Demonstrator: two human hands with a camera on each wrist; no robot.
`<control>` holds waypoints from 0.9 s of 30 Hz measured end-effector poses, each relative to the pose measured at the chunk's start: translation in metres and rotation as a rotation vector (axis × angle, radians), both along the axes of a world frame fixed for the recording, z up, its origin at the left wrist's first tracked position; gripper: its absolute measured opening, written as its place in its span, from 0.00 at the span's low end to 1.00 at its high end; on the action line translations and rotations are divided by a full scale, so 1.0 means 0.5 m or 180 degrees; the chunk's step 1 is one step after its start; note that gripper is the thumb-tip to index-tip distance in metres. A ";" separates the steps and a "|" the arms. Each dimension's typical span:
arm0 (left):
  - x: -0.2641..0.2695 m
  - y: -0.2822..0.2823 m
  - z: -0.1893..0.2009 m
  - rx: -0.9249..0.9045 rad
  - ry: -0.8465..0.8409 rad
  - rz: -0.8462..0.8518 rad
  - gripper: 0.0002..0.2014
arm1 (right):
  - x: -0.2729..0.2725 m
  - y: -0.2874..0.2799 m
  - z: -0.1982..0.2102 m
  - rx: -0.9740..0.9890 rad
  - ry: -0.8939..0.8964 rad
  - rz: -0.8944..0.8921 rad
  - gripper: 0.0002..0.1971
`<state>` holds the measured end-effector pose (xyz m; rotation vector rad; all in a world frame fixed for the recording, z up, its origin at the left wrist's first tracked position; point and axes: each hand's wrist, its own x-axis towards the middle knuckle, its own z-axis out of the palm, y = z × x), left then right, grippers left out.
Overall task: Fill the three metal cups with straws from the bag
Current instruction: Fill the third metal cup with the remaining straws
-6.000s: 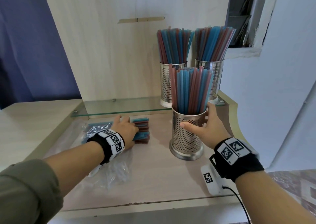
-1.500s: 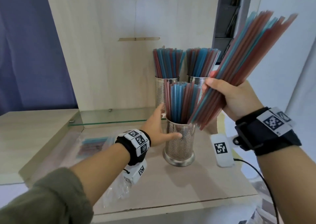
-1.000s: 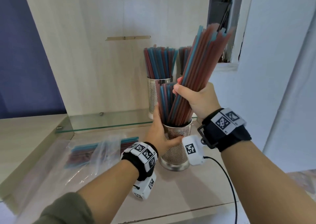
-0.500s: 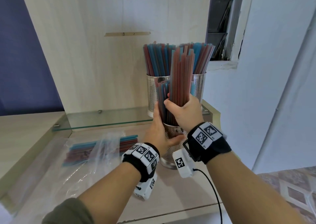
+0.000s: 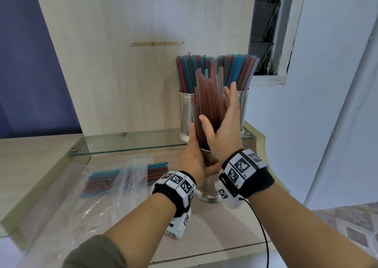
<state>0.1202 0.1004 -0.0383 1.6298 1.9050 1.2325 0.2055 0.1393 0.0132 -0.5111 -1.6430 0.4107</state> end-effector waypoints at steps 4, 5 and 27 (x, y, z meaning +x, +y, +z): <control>-0.002 0.001 -0.011 0.0254 -0.0230 -0.0016 0.62 | 0.031 0.002 0.066 0.0740 -0.0477 -0.0474 0.42; -0.003 0.000 -0.013 0.0280 -0.0163 -0.0054 0.63 | 0.042 0.009 0.089 0.0781 -0.0677 -0.0455 0.42; -0.013 -0.001 -0.024 0.0472 0.0436 -0.0142 0.64 | 0.101 0.049 0.113 0.1037 -0.2252 -0.0167 0.26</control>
